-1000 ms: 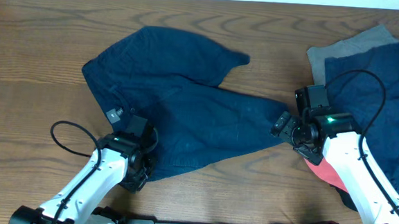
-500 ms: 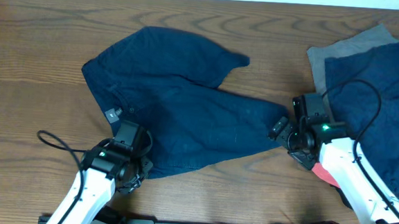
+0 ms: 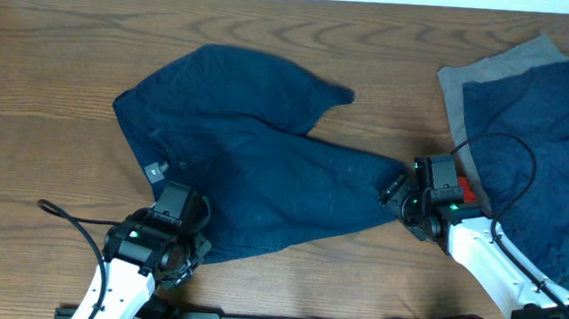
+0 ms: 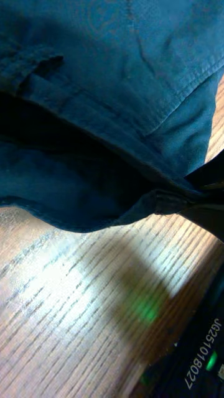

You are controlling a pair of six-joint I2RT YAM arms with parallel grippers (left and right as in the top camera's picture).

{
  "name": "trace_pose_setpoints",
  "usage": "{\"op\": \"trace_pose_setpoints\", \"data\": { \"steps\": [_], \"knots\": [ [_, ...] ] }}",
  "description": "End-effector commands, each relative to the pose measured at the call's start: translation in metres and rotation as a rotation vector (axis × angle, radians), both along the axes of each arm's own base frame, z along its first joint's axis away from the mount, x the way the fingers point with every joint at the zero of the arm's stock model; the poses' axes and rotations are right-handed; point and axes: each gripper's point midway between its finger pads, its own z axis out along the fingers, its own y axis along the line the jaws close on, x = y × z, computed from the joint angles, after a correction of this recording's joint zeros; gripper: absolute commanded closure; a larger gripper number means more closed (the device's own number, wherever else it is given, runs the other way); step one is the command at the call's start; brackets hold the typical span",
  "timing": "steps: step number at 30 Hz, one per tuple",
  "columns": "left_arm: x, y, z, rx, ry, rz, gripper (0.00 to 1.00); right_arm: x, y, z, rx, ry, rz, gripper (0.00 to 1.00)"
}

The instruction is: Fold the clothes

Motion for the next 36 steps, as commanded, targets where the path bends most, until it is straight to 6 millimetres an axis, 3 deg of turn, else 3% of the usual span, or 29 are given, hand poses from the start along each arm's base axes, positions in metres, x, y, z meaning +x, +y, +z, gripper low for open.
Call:
{"op": "trace_pose_setpoints", "data": {
  "steps": [1,7,12,15,16,22,25,33,36],
  "knots": [
    [0.005,0.003,0.006,0.022,-0.024,-0.014,0.94,-0.004,-0.003,-0.005,0.004,0.015,-0.019,0.28],
    [0.005,0.003,0.006,0.023,-0.023,-0.014,0.94,-0.004,-0.005,-0.005,-0.002,0.017,-0.022,0.41],
    [0.003,0.004,0.006,0.024,-0.017,-0.014,0.94,-0.004,-0.007,-0.006,-0.016,0.014,-0.028,0.67],
    [0.003,0.004,0.006,0.025,-0.016,-0.014,0.94,-0.004,-0.009,-0.006,-0.028,0.016,-0.031,0.94],
    [0.003,0.004,0.006,0.025,-0.016,-0.014,0.94,-0.005,-0.010,-0.007,-0.034,0.018,-0.034,0.99],
    [0.006,0.003,0.016,0.032,-0.030,-0.100,0.94,-0.002,-0.015,0.002,-0.072,-0.004,0.019,0.99],
    [0.013,0.000,0.036,0.032,-0.063,-0.157,0.94,0.008,-0.022,0.031,-0.097,-0.045,0.054,0.99],
    [0.033,-0.006,0.108,0.032,-0.196,-0.294,0.94,0.024,-0.062,0.154,-0.215,-0.184,0.056,0.99],
    [0.033,-0.006,0.133,0.029,-0.227,-0.297,0.94,0.021,-0.074,0.183,-0.248,-0.205,0.043,0.99]
  ]
}}
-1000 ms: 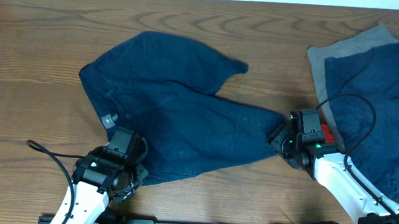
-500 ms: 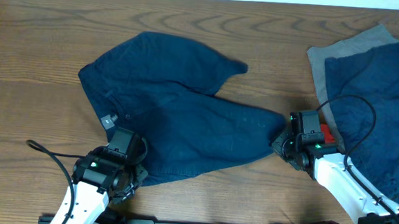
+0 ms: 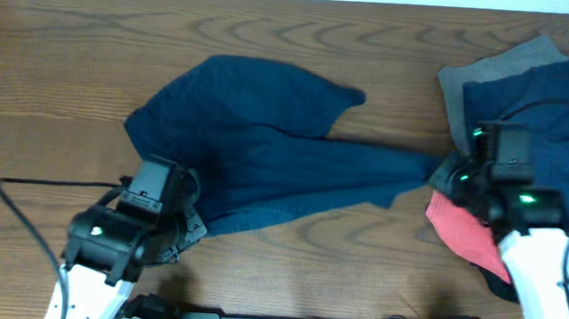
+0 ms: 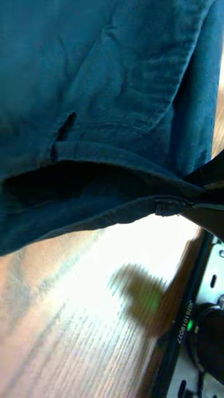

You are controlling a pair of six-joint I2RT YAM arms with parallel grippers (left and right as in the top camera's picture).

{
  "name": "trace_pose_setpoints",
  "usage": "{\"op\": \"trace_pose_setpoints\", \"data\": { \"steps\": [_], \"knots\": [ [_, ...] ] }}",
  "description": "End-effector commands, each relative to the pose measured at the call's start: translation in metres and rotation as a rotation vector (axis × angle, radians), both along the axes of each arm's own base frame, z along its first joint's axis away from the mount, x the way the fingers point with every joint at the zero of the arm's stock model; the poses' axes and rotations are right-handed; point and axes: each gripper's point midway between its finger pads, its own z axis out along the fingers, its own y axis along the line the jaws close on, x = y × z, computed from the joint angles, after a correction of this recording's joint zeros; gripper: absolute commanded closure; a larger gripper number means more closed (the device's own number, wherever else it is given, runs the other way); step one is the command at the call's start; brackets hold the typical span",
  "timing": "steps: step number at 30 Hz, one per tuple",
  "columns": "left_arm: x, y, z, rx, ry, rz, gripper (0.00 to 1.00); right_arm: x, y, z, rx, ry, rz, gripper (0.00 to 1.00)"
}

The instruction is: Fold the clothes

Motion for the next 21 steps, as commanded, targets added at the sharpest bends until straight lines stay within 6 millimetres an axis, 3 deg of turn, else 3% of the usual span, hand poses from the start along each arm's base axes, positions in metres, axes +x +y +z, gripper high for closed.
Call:
{"op": "trace_pose_setpoints", "data": {
  "steps": [1,7,13,18,21],
  "knots": [
    [0.001,0.007,0.030,0.039,-0.059,-0.037,0.94,0.001,-0.032,0.031,-0.131,-0.044,-0.035,0.99],
    [-0.011,0.011,0.067,0.029,-0.093,-0.036,0.94,0.003,-0.053,0.079,-0.224,-0.130,-0.025,0.99],
    [-0.024,0.016,0.075,0.023,-0.110,-0.003,0.94,0.028,-0.050,0.135,-0.304,-0.324,0.083,0.99],
    [-0.012,0.052,0.082,0.175,-0.194,0.171,0.94,0.058,-0.029,0.161,-0.259,-0.489,0.190,0.99],
    [0.006,0.063,0.090,0.239,-0.266,0.220,0.94,0.078,-0.012,0.156,-0.228,-0.510,0.261,0.99]
  ]
}}
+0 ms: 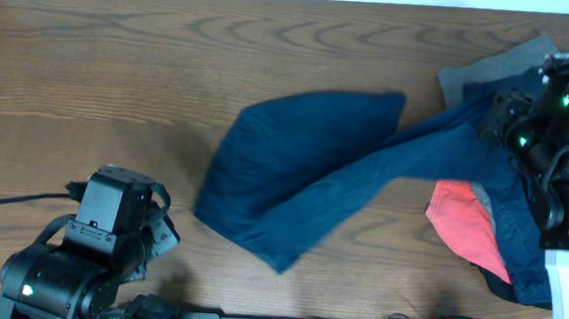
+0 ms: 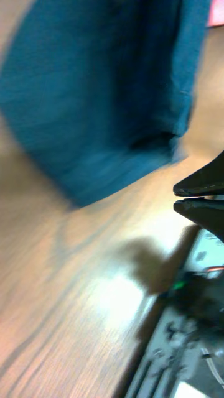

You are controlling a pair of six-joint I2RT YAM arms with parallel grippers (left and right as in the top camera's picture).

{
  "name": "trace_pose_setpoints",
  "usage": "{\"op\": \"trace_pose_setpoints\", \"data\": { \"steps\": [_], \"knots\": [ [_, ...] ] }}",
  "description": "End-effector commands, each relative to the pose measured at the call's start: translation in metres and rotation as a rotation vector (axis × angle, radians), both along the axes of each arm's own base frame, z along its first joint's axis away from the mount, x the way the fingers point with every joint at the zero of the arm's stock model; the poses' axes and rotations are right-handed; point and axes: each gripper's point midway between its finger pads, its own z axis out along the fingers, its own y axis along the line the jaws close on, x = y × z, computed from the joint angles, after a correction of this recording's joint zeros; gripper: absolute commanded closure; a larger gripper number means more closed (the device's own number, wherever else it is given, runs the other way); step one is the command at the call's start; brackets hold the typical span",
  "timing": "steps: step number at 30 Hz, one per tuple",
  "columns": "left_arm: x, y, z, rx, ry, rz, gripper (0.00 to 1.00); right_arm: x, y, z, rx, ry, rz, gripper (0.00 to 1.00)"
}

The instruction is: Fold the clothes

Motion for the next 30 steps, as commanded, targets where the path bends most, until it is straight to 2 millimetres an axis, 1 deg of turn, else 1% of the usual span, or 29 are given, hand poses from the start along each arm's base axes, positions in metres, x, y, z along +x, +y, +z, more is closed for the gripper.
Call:
{"op": "trace_pose_setpoints", "data": {
  "steps": [1,3,6,8,10,14,15,17,18,19,23,25,27,30],
  "knots": [
    [0.021,0.026,0.012,0.119,-0.090,0.126,0.94,0.019,0.017,-0.009,-0.027,0.016,0.099,0.99],
    [0.030,0.019,0.010,0.097,-0.093,0.117,0.94,0.026,0.026,-0.028,-0.025,0.075,0.123,0.99],
    [0.038,0.005,0.000,0.055,-0.040,0.087,0.94,0.031,0.033,-0.057,-0.024,0.171,0.143,0.99],
    [0.041,-0.005,-0.010,0.023,0.011,0.065,0.94,0.032,0.032,-0.073,-0.036,0.226,0.132,0.99],
    [0.045,-0.018,-0.021,-0.023,0.070,0.038,0.94,0.031,0.024,-0.084,-0.059,0.271,0.100,0.99],
    [0.057,-0.043,-0.046,-0.101,0.176,-0.017,0.93,0.025,0.009,-0.091,-0.114,0.314,0.029,0.99],
    [0.061,-0.048,-0.053,-0.111,0.196,-0.035,0.87,0.023,0.006,-0.092,-0.125,0.322,0.017,0.99],
    [0.070,-0.052,-0.065,-0.105,0.233,-0.037,0.64,0.019,0.002,-0.095,-0.141,0.343,0.000,0.99],
    [0.076,-0.054,-0.071,-0.100,0.245,-0.042,0.57,0.017,-0.001,-0.097,-0.144,0.357,-0.013,0.99],
    [0.083,-0.056,-0.078,-0.093,0.257,-0.053,0.54,0.014,-0.003,-0.099,-0.149,0.371,-0.028,0.99],
    [0.117,-0.076,-0.105,-0.102,0.264,-0.185,0.54,0.005,-0.012,-0.104,-0.161,0.412,-0.086,0.99],
    [0.130,-0.081,-0.125,-0.093,0.289,-0.213,0.55,0.002,-0.013,-0.106,-0.162,0.425,-0.088,0.99],
    [0.133,-0.084,-0.144,-0.094,0.342,-0.214,0.56,-0.001,-0.013,-0.108,-0.155,0.440,-0.098,0.99],
    [0.127,-0.086,-0.170,-0.098,0.446,-0.211,0.55,-0.006,-0.016,-0.111,-0.157,0.465,-0.105,0.99]
  ]
}}
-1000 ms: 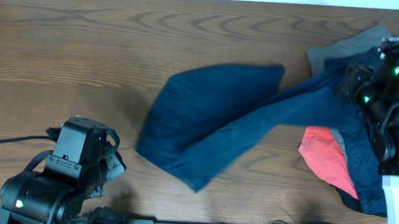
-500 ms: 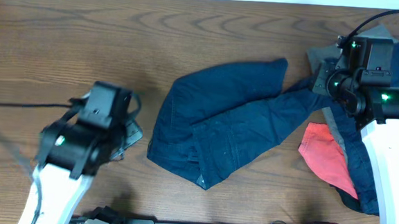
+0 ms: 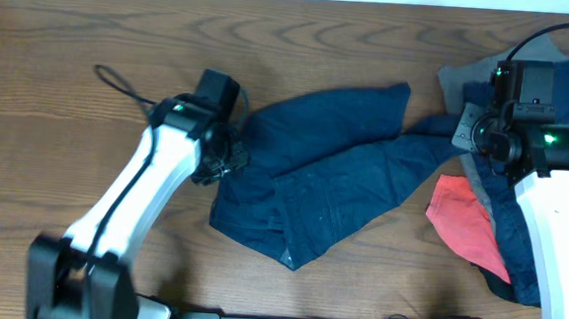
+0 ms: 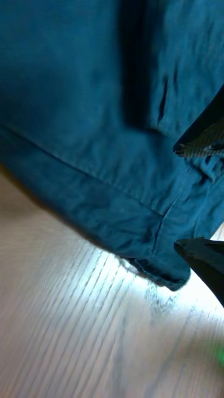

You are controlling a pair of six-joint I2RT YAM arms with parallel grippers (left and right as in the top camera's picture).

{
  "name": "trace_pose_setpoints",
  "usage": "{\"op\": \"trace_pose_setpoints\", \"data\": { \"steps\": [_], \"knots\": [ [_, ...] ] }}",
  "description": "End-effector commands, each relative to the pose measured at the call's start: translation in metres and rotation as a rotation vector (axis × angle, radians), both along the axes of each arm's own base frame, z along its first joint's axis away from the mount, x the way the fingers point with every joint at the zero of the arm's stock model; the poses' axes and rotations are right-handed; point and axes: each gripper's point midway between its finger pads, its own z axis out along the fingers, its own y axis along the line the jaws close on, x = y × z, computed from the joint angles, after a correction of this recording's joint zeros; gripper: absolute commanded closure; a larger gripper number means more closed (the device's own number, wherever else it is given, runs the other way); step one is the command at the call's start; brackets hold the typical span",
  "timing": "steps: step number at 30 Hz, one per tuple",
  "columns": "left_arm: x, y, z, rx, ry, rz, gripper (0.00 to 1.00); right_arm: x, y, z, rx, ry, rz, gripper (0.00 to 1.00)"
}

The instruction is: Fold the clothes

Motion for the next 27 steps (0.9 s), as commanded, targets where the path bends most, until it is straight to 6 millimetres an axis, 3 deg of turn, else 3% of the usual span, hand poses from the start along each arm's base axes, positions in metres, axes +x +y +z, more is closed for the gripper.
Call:
{"op": "trace_pose_setpoints", "data": {
  "steps": [1,4,10,16,22,27],
  "knots": [
    [-0.012,-0.001,-0.026,0.005,0.115,-0.035,0.54,-0.004,-0.007,0.005,-0.014,-0.002,-0.038,0.99],
    [-0.020,0.001,-0.045,0.028,0.201,-0.034,0.54,-0.007,-0.011,0.003,-0.014,0.015,-0.052,0.99],
    [-0.037,-0.025,-0.058,-0.125,0.310,-0.132,0.76,-0.009,-0.015,0.002,-0.015,0.021,-0.063,0.99],
    [-0.048,-0.011,-0.067,-0.047,0.351,-0.137,0.76,-0.012,-0.016,0.001,-0.014,0.033,-0.067,0.99],
    [-0.065,-0.005,-0.092,-0.042,0.364,-0.146,0.75,-0.016,-0.015,-0.002,-0.006,0.054,-0.073,0.99],
    [-0.050,0.008,-0.110,-0.005,0.280,-0.136,0.73,-0.018,-0.011,-0.004,0.011,0.065,-0.062,0.99]
  ]
}}
